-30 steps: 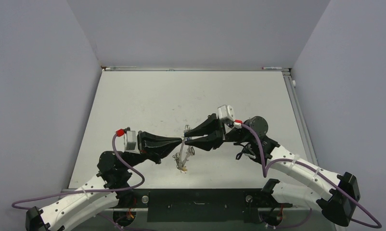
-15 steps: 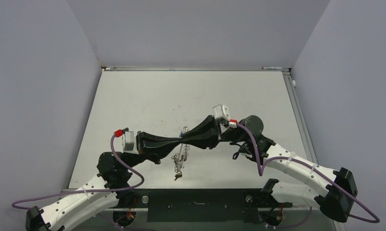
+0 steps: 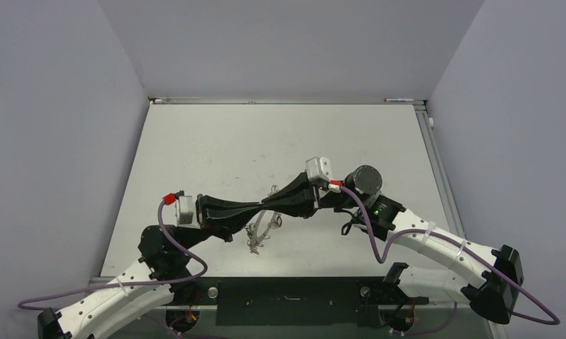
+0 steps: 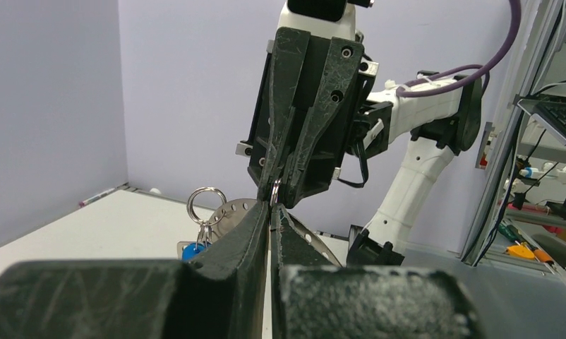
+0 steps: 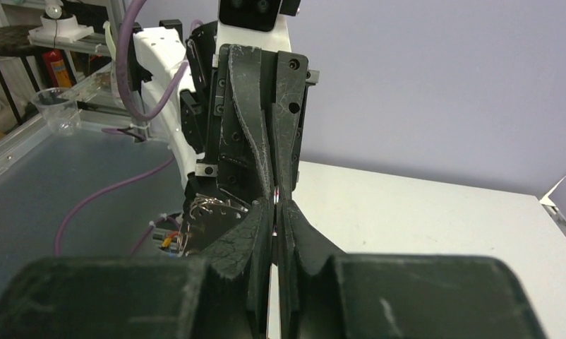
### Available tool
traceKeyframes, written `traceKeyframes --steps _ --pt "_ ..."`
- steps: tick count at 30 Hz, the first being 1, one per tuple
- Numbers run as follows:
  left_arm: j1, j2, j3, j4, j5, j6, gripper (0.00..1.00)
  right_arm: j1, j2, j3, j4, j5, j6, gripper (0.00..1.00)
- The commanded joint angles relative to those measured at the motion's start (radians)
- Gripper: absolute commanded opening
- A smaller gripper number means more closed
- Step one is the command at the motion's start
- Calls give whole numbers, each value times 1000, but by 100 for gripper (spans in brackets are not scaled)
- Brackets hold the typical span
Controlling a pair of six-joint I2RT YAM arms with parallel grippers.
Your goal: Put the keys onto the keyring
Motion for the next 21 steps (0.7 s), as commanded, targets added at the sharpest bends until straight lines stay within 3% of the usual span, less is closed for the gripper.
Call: traceKeyframes --steps 1,11,21 --pt "-2 -44 66 -92 -4 47 0 16 -12 61 -114 4 -112 5" --pt "-1 -87 148 -350 5 161 17 6 -26 101 -202 5 -176 5" --pt "-2 -47 363 -776 35 366 26 3 -25 154 -319 -9 -234 5"
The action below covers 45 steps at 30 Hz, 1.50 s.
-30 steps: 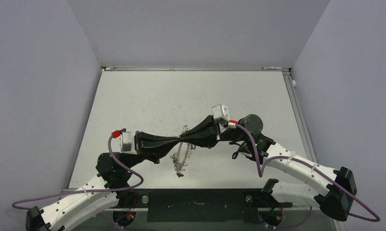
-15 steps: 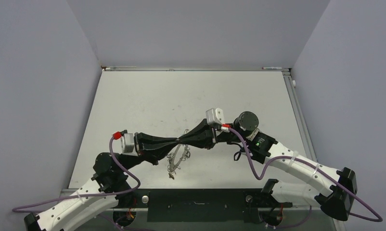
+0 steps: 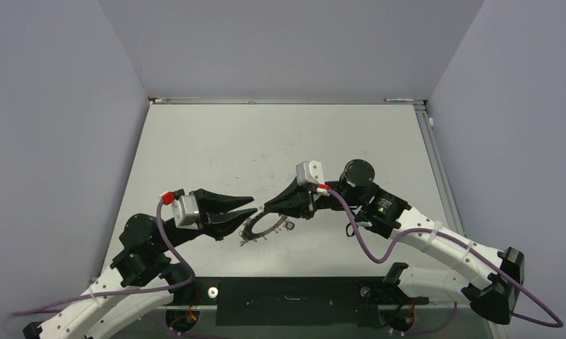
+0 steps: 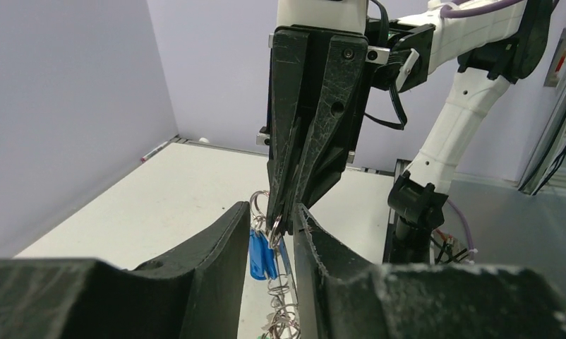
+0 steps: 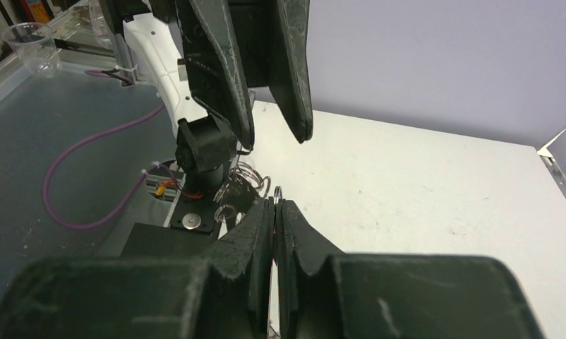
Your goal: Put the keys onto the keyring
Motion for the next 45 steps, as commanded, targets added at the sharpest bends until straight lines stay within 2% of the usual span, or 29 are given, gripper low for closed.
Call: traceKeyframes --steps 1,6,13,22,39,45 --pt "-1 46 147 -257 48 150 26 0 -19 79 -1 -17 -54 5" --pt "-2 124 252 -429 65 246 28 -1 -20 94 -28 -30 -66 5" --pt "-2 197 313 -502 105 305 23 -1 -25 102 -40 -45 -70 5" --pt "-1 196 287 -457 120 312 17 -2 -25 106 -47 -56 -69 5" --pt "-2 200 260 -424 131 297 13 0 -11 103 -24 -62 -53 5" --pt "-1 202 246 -380 133 283 4 1 -7 101 -21 -76 -50 5"
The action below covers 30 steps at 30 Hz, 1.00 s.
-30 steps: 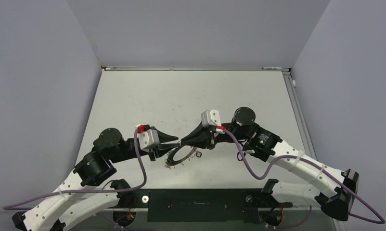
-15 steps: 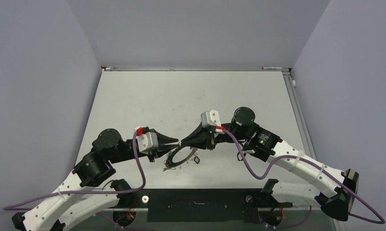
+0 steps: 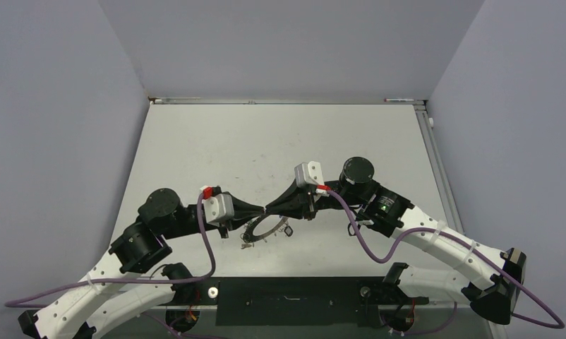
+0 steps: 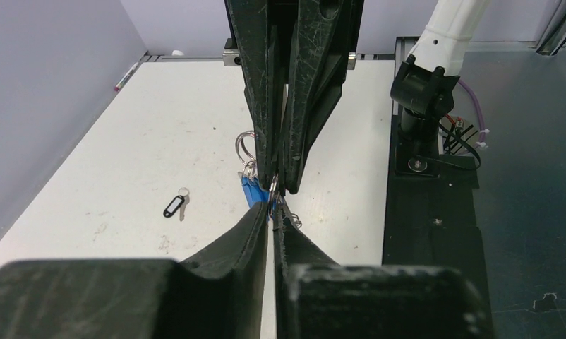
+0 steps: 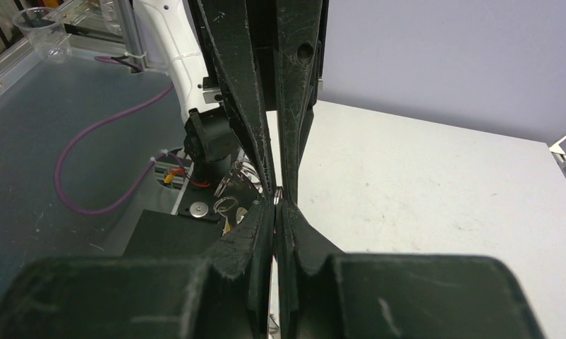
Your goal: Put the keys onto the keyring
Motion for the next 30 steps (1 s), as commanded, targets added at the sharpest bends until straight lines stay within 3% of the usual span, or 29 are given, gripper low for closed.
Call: traceKeyframes --steps 1,5,9,12,15,18,23,30 --pt "-1 5 -14 84 5 -17 0 1 -5 53 89 -49 -4 5" --pt "-1 22 -28 103 10 -25 0 5 -3 50 96 -54 -3 5" --pt "2 -5 -92 222 -12 -81 0 4 4 60 86 -24 5 9" --pt "21 -48 -141 329 -26 -131 0 3 -13 70 73 36 1 45" --pt "28 -93 -194 424 -44 -191 0 -1 -58 63 79 119 -8 68" --pt "30 -124 -233 500 -57 -262 0 -5 -108 49 98 235 -13 71" --pt "30 -171 -311 638 -65 -330 0 -7 -205 -44 179 571 6 71" --pt "29 -212 -331 635 -88 -320 0 -9 -183 -72 134 1034 125 70"
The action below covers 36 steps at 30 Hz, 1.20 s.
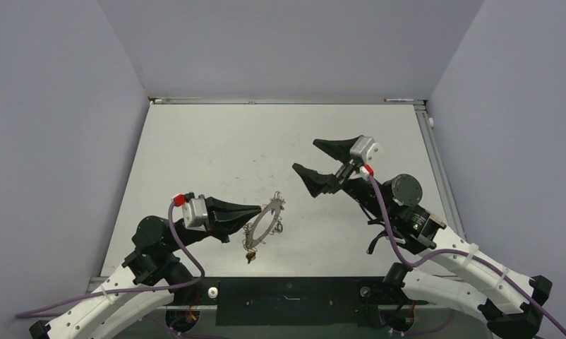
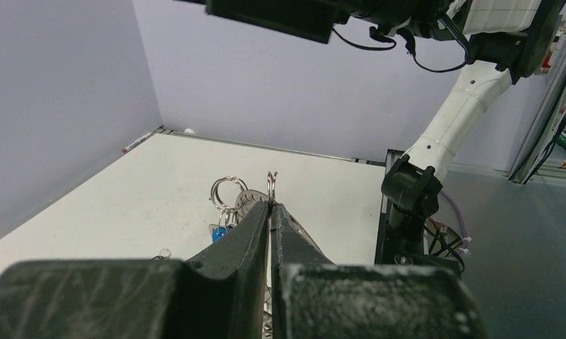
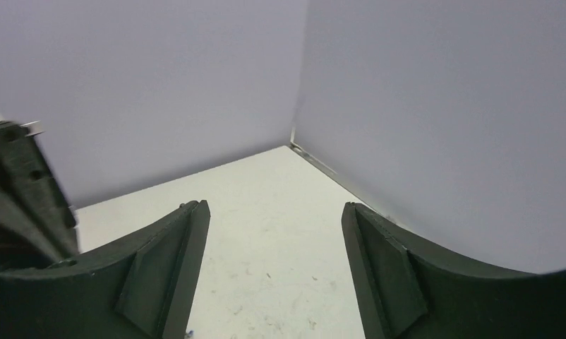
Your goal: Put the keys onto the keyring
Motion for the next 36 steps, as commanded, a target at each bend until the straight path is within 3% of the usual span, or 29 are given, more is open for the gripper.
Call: traceKeyframes --steps 1,9,18,21,24,25,26,31,36 --pt "4 -29 12 99 -33 -8 0 -6 71 16 -58 387 114 70" --pt "3 -57 17 -3 -92 28 0 -21 374 224 -487 652 366 63" --pt "3 -86 9 -14 -122 51 0 -185 524 176 -543 578 698 62" --pt "4 -92 7 -19 -123 55 0 -258 594 176 -550 565 704 56" --pt "4 -97 7 -25 -123 58 0 -331 662 155 -491 461 644 50" --pt "4 -97 6 -27 -123 58 0 -362 683 141 -446 348 607 42" --pt "4 -99 6 -27 -122 58 0 -392 697 125 -403 260 556 40" --pt "3 -97 4 -33 -121 60 0 -510 747 82 -317 74 444 41" --pt "3 -81 9 -84 -197 44 0 -492 761 92 -346 -39 415 45"
